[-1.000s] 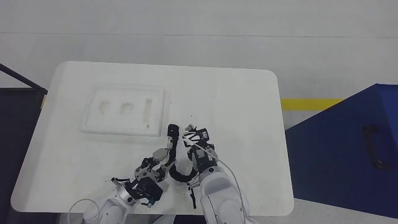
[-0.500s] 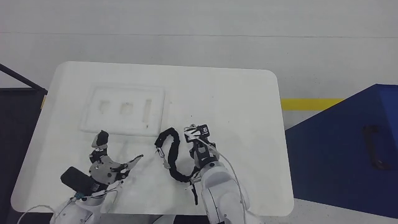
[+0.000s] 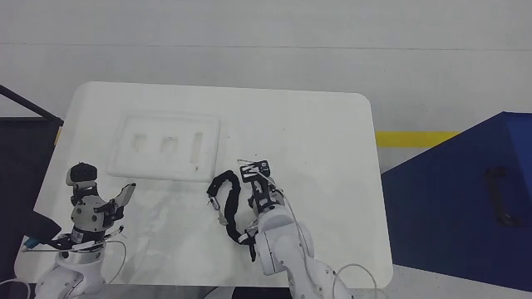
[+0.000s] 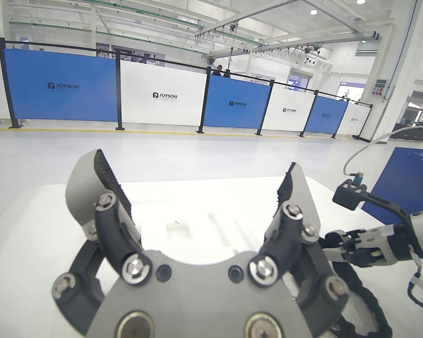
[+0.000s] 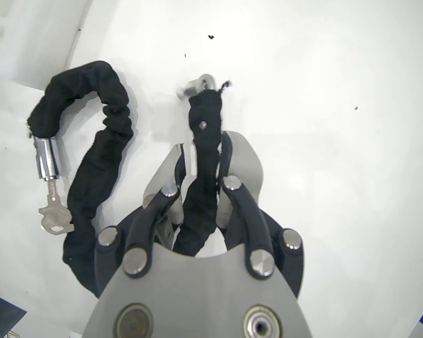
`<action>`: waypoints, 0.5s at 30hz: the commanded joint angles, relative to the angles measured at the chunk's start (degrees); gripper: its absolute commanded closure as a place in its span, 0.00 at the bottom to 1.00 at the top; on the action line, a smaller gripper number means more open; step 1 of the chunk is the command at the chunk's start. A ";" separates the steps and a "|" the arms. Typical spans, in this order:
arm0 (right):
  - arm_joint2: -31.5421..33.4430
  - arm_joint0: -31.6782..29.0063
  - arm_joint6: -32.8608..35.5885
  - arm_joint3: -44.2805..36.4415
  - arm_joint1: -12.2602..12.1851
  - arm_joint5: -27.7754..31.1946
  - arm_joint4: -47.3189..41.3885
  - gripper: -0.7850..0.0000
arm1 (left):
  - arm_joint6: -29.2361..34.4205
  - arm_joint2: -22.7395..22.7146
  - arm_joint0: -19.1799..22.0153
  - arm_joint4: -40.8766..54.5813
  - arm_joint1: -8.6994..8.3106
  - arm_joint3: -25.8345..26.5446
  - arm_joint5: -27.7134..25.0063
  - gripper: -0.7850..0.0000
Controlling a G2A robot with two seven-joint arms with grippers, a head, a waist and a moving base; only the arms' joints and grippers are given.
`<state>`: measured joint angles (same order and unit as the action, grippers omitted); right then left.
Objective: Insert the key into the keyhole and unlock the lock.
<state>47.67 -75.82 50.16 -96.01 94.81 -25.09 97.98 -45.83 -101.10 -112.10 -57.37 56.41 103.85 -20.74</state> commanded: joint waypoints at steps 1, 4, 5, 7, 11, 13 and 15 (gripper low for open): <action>-1.44 -0.80 -1.31 -1.09 0.22 -3.03 3.41 0.00 | 0.00 0.00 0.00 0.00 0.00 0.00 0.00 0.00; -3.62 -3.71 -3.85 -5.01 0.46 -10.17 10.39 0.00 | 0.00 0.00 0.00 0.00 0.00 0.00 0.00 0.00; -4.19 -3.86 -4.84 -5.98 0.21 -11.86 12.45 0.00 | 0.00 0.00 0.00 0.00 0.00 0.00 0.00 0.00; -5.44 -3.59 -6.40 -6.83 -0.44 -16.33 14.91 0.00 | 0.00 0.00 0.00 0.00 0.00 0.00 0.00 0.00; -9.39 -1.02 -8.48 -6.69 -1.67 -23.38 14.71 0.00 | 0.00 0.00 0.00 0.00 0.00 0.00 0.00 0.00; -9.04 -1.32 -8.48 -6.77 -1.59 -23.02 15.03 0.01 | 0.01 0.00 0.00 0.00 0.00 0.00 0.00 0.00; -9.52 -0.95 -8.52 -6.67 -1.70 -23.56 14.66 0.00 | 0.01 0.00 0.00 0.00 0.00 0.00 0.00 0.00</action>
<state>38.20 -76.78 41.66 -102.68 93.12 -48.57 112.63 -45.82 -101.11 -112.10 -57.37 56.41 103.85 -20.75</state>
